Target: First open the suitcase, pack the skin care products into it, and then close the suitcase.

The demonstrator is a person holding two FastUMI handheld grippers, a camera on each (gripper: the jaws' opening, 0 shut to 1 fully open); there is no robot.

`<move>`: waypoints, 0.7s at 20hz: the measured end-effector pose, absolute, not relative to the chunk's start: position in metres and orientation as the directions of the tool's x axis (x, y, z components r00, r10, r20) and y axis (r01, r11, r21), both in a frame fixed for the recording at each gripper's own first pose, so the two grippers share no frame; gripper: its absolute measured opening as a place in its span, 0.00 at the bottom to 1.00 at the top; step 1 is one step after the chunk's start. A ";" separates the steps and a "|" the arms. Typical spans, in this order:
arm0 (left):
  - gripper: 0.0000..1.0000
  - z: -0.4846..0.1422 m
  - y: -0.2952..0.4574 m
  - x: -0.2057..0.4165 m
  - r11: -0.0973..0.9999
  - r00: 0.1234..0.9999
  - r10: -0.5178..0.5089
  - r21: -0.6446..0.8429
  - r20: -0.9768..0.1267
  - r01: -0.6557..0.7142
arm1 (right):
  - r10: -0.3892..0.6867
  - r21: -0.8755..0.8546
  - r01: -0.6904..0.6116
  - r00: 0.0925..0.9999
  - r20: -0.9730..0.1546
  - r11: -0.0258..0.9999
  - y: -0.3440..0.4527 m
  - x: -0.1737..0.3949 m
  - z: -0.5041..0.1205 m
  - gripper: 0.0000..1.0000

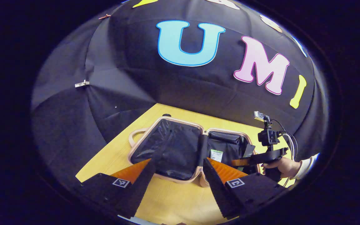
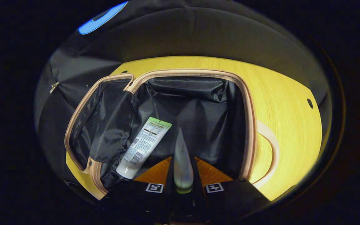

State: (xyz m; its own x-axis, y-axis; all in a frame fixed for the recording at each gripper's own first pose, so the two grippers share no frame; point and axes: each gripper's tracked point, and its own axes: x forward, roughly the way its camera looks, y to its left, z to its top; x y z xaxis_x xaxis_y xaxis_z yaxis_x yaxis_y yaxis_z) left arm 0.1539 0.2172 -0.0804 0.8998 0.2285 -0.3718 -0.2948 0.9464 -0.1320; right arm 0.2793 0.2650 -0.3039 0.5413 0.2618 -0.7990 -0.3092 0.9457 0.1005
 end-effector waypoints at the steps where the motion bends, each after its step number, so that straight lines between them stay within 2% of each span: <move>1: 0.96 -0.080 0.223 0.152 0.940 0.901 0.236 -0.148 -0.365 -0.306 | 0.255 0.087 -0.310 0.560 -0.788 0.947 0.265 0.281 -0.299 0.48; 3: 0.96 -0.082 0.240 0.150 0.931 0.901 0.255 -0.161 -0.351 -0.327 | 0.248 0.063 -0.318 0.584 -0.773 0.946 0.261 0.273 -0.285 0.52; 6: 0.96 -0.094 0.278 0.154 0.919 0.884 0.290 -0.150 -0.367 -0.364 | 0.259 0.050 -0.327 0.637 -0.726 0.944 0.252 0.257 -0.257 0.91; 7: 0.96 -0.098 0.292 0.159 0.913 0.880 0.295 -0.161 -0.373 -0.375 | 0.270 0.055 -0.327 0.660 -0.701 0.943 0.247 0.249 -0.247 0.90; 10: 0.96 -0.109 0.329 0.192 0.902 0.887 0.253 -0.238 -0.386 -0.361 | 0.258 0.047 -0.295 0.735 -0.628 0.954 0.217 0.219 -0.214 1.00; 11: 0.97 -0.113 0.346 0.204 0.899 0.887 0.246 -0.249 -0.390 -0.359 | 0.248 0.046 -0.277 0.758 -0.603 0.960 0.207 0.209 -0.203 0.99; 12: 0.92 -0.116 0.362 0.216 0.898 0.886 0.246 -0.252 -0.393 -0.361 | 0.238 0.048 -0.258 0.784 -0.574 0.965 0.197 0.201 -0.191 0.98; 13: 0.96 -0.115 0.378 0.231 0.900 0.893 0.237 -0.259 -0.383 -0.350 | 0.225 0.052 -0.235 0.811 -0.541 0.971 0.188 0.195 -0.180 0.98; 14: 0.96 -0.113 0.392 0.250 0.900 0.904 0.225 -0.278 -0.363 -0.335 | 0.212 0.051 -0.218 0.828 -0.519 0.975 0.179 0.186 -0.172 0.98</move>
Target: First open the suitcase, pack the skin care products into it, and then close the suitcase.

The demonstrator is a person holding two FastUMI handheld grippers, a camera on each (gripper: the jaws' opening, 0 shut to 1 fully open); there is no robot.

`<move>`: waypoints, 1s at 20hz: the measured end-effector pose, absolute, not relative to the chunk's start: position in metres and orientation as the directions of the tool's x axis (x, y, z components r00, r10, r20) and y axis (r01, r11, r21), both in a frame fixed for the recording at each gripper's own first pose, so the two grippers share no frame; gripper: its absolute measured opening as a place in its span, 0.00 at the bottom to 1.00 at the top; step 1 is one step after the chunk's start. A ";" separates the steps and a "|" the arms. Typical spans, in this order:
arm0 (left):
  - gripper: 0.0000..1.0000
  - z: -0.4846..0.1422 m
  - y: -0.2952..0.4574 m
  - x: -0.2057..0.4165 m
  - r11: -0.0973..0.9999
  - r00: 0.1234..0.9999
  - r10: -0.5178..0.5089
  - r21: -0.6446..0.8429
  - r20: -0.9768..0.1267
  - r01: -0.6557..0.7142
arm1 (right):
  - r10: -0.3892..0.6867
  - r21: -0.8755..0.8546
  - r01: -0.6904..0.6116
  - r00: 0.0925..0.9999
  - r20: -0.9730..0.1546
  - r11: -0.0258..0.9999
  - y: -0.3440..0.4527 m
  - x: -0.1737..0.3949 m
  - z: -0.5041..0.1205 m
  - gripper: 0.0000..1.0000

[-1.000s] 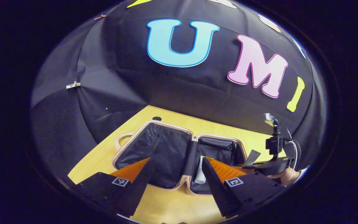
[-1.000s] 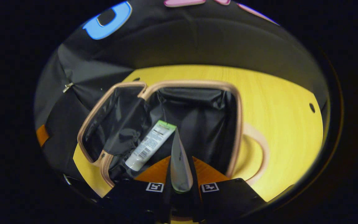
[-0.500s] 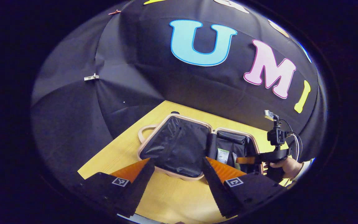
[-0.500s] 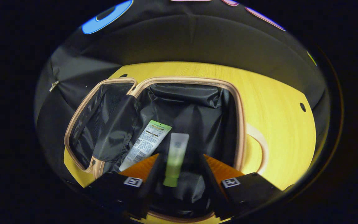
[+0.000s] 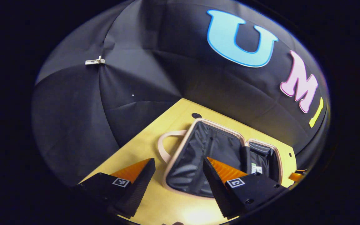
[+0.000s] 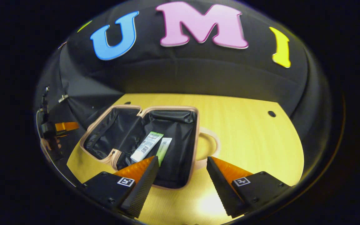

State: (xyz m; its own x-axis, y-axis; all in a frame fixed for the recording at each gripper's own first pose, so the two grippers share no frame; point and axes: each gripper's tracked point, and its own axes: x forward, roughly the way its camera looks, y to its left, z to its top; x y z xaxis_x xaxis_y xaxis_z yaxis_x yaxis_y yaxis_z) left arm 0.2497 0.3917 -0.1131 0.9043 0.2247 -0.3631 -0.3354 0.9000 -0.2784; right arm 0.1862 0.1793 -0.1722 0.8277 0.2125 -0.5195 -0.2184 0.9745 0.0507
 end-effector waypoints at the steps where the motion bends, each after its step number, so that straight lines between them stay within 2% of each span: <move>1: 0.96 -0.116 0.401 0.266 0.894 0.912 0.202 -0.314 -0.356 -0.321 | 0.188 0.036 -0.197 0.843 -0.504 0.980 0.169 0.179 -0.167 0.98; 5: 0.96 -0.152 0.434 0.314 0.875 0.894 0.138 -0.370 -0.426 -0.312 | 0.133 0.021 -0.143 0.846 -0.516 0.989 0.138 0.126 -0.164 0.98; 6: 1.00 -0.163 0.443 0.322 0.876 0.886 0.122 -0.372 -0.448 -0.308 | 0.126 0.026 -0.134 0.830 -0.543 0.991 0.130 0.102 -0.172 0.98; 7: 0.96 -0.173 0.451 0.330 0.875 0.879 0.112 -0.373 -0.464 -0.309 | 0.111 0.019 -0.122 0.819 -0.563 0.992 0.120 0.078 -0.179 0.98; 10: 0.95 -0.201 0.464 0.341 0.873 0.854 0.086 -0.375 -0.513 -0.313 | 0.039 -0.013 -0.057 0.811 -0.583 0.998 0.093 0.026 -0.185 0.98; 14: 0.91 -0.204 0.450 0.355 0.825 0.873 -0.016 -0.500 -0.487 -0.264 | -0.012 -0.020 0.000 0.817 -0.577 1.000 0.083 0.009 -0.189 0.98; 15: 0.71 -0.210 0.445 0.355 0.817 0.862 -0.039 -0.513 -0.505 -0.263 | -0.011 -0.020 0.000 0.810 -0.586 1.000 0.084 0.009 -0.190 0.98; 16: 0.69 -0.211 0.442 0.357 0.814 0.864 -0.056 -0.524 -0.501 -0.250 | -0.009 -0.018 -0.003 0.809 -0.588 1.000 0.083 0.009 -0.188 0.98; 17: 0.62 -0.213 0.439 0.358 0.808 0.856 -0.075 -0.534 -0.512 -0.248 | -0.011 -0.022 -0.002 0.812 -0.583 1.000 0.080 0.012 -0.184 0.98; 19: 0.27 -0.215 0.442 0.357 0.799 0.848 -0.058 -0.533 -0.528 -0.278 | -0.012 -0.027 -0.003 0.821 -0.571 1.000 0.075 0.016 -0.178 0.98; 20: 0.24 -0.208 0.442 0.354 0.801 0.854 -0.048 -0.530 -0.518 -0.277 | -0.015 -0.029 -0.001 0.829 -0.560 1.000 0.071 0.017 -0.174 0.98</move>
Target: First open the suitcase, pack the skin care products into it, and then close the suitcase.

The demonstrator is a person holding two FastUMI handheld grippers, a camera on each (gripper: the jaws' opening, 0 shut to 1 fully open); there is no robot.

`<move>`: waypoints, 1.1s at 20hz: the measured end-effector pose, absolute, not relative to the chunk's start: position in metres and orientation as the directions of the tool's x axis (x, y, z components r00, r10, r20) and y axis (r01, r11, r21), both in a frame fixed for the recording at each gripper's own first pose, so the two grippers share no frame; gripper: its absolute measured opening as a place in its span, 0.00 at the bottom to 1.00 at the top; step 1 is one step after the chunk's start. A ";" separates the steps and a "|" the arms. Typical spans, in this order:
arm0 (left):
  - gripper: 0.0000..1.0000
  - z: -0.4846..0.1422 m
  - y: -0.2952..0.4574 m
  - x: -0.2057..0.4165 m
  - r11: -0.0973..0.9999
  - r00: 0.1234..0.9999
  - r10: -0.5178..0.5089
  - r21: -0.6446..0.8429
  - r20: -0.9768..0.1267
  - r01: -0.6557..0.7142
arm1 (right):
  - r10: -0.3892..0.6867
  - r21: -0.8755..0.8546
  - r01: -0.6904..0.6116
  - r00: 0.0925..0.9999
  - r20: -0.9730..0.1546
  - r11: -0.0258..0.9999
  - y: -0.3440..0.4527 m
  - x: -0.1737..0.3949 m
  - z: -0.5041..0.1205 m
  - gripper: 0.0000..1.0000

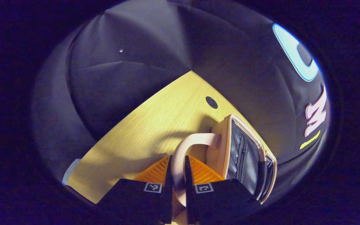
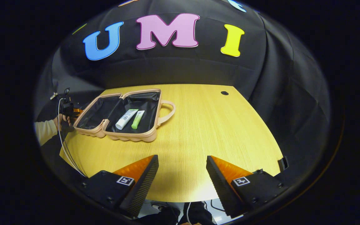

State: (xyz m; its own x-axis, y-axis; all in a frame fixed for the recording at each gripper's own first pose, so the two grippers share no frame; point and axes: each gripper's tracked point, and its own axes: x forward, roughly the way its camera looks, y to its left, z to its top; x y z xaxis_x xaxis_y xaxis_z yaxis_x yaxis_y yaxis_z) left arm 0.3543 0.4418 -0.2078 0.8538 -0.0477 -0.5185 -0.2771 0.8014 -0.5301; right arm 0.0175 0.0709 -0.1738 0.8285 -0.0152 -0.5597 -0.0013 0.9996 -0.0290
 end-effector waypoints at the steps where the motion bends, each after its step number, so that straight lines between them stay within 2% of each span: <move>1: 0.19 -0.199 0.440 0.353 0.805 0.860 -0.033 -0.524 -0.509 -0.278 | -0.018 -0.029 0.002 0.834 -0.551 1.000 0.066 0.020 -0.170 0.98; 4: 0.11 -0.140 0.429 0.341 0.849 0.888 0.026 -0.459 -0.458 -0.261 | -0.021 -0.010 0.018 0.847 -0.532 1.000 0.048 0.028 -0.158 0.98; 7: 0.08 -0.054 0.388 0.327 0.903 0.929 0.038 -0.385 -0.368 -0.190 | -0.012 -0.001 0.013 0.860 -0.510 1.000 0.031 0.039 -0.146 0.98; 10: 0.07 0.023 0.322 0.312 0.936 0.954 -0.011 -0.338 -0.301 -0.096 | 0.009 0.011 -0.004 0.869 -0.494 1.000 0.014 0.050 -0.134 0.98; 14: 0.07 0.079 0.199 0.297 0.959 0.961 -0.112 -0.282 -0.254 0.038 | 0.040 0.022 -0.034 0.900 -0.434 0.999 -0.010 0.074 -0.110 0.98; 18: 0.07 0.079 0.062 0.294 0.931 0.939 -0.238 -0.332 -0.249 0.148 | 0.075 0.072 -0.051 0.914 -0.398 0.996 -0.033 0.098 -0.095 0.98; 22: 0.08 0.021 -0.047 0.313 0.903 0.904 -0.317 -0.382 -0.286 0.196 | 0.086 0.077 -0.063 0.932 -0.353 0.995 -0.057 0.117 -0.080 0.97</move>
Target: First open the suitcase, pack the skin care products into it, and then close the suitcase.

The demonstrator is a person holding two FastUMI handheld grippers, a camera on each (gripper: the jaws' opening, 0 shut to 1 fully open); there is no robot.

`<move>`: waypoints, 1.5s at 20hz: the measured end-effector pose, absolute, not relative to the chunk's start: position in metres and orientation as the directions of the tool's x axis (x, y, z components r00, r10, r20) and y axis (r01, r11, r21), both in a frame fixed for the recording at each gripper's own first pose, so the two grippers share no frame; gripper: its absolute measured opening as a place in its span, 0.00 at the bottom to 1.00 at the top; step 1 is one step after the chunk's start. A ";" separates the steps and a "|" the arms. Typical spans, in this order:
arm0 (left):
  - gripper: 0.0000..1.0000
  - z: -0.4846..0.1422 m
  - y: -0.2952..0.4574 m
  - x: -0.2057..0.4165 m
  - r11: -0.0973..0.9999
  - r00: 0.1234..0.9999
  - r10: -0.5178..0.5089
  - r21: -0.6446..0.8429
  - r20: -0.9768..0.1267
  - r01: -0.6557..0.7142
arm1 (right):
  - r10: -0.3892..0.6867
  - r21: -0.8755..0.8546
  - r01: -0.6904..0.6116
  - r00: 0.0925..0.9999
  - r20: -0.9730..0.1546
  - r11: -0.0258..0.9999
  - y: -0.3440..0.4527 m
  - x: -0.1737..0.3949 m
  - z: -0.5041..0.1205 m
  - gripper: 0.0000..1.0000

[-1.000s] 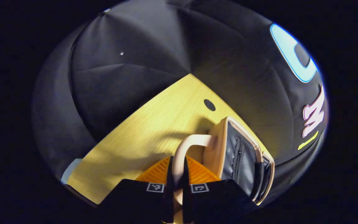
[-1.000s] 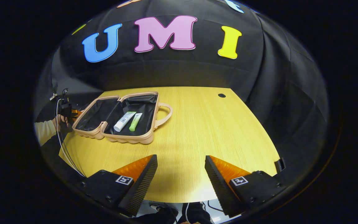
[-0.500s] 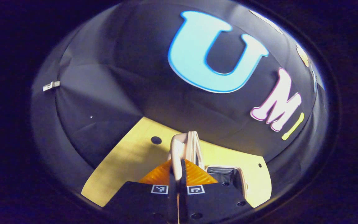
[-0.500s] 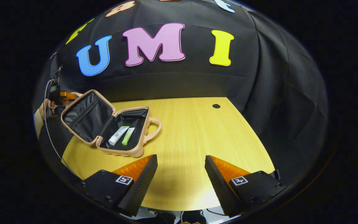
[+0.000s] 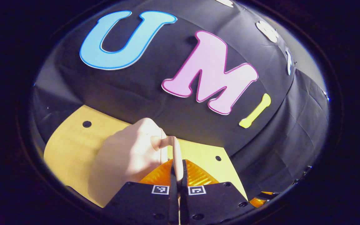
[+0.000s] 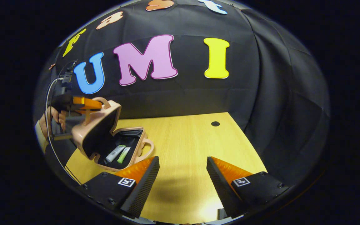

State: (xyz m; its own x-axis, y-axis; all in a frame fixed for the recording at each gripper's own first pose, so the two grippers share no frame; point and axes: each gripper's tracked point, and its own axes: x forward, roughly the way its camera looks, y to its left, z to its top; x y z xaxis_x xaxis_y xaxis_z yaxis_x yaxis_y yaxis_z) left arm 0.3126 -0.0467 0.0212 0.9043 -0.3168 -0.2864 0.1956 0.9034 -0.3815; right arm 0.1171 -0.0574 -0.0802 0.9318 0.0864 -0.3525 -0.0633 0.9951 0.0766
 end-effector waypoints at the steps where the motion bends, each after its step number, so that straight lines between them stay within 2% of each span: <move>1: 0.08 0.003 -0.064 0.318 0.897 0.895 -0.331 -0.393 -0.300 0.200 | 0.093 0.081 -0.069 0.936 -0.340 0.994 -0.062 0.121 -0.077 0.97; 3: 0.08 -0.040 -0.090 0.334 0.894 0.867 -0.342 -0.408 -0.363 0.182 | 0.107 0.098 -0.078 0.937 -0.332 0.992 -0.069 0.133 -0.075 0.98; 8: 0.10 -0.126 -0.124 0.335 0.973 0.785 -0.216 -0.199 -0.580 0.121 | 0.112 0.117 -0.076 0.931 -0.347 0.990 -0.081 0.137 -0.084 0.97; 10: 0.17 -0.146 -0.124 0.334 0.980 0.749 -0.190 -0.170 -0.634 0.104 | 0.101 0.125 -0.061 0.933 -0.344 0.990 -0.085 0.140 -0.083 0.98; 11: 0.23 -0.153 -0.129 0.330 0.973 0.740 -0.210 -0.208 -0.639 0.097 | 0.090 0.125 -0.050 0.938 -0.335 0.991 -0.087 0.141 -0.081 0.98; 13: 0.37 -0.138 -0.142 0.327 0.944 0.764 -0.275 -0.315 -0.584 0.099 | 0.063 0.122 -0.025 0.947 -0.316 0.992 -0.092 0.137 -0.075 0.98; 14: 0.41 -0.127 -0.140 0.323 0.934 0.787 -0.287 -0.341 -0.546 0.104 | 0.051 0.119 -0.014 0.949 -0.312 0.993 -0.092 0.135 -0.074 0.97; 15: 0.59 -0.113 -0.137 0.315 0.938 0.811 -0.280 -0.326 -0.513 0.118 | 0.045 0.117 -0.008 0.949 -0.312 0.993 -0.089 0.133 -0.072 0.98; 16: 0.67 -0.096 -0.130 0.306 0.951 0.843 -0.252 -0.281 -0.475 0.126 | 0.043 0.117 -0.007 0.951 -0.307 0.993 -0.085 0.130 -0.068 0.98; 17: 0.93 -0.074 -0.120 0.293 0.959 0.875 -0.242 -0.238 -0.419 0.151 | 0.037 0.113 -0.004 0.955 -0.294 0.994 -0.082 0.127 -0.061 0.98; 23: 0.96 0.024 -0.096 0.213 0.982 0.970 -0.182 -0.078 -0.164 0.171 | 0.032 0.111 -0.007 0.974 -0.223 0.994 -0.040 0.091 -0.025 0.98; 27: 0.96 0.040 -0.074 0.166 0.989 0.986 -0.147 -0.027 -0.080 0.146 | 0.052 0.107 -0.033 0.982 -0.181 0.994 -0.005 0.059 -0.014 0.97; 30: 0.96 0.038 -0.058 0.133 0.994 0.993 -0.101 -0.044 -0.056 0.099 | 0.065 0.096 -0.051 0.987 -0.149 0.994 0.015 0.032 -0.011 0.97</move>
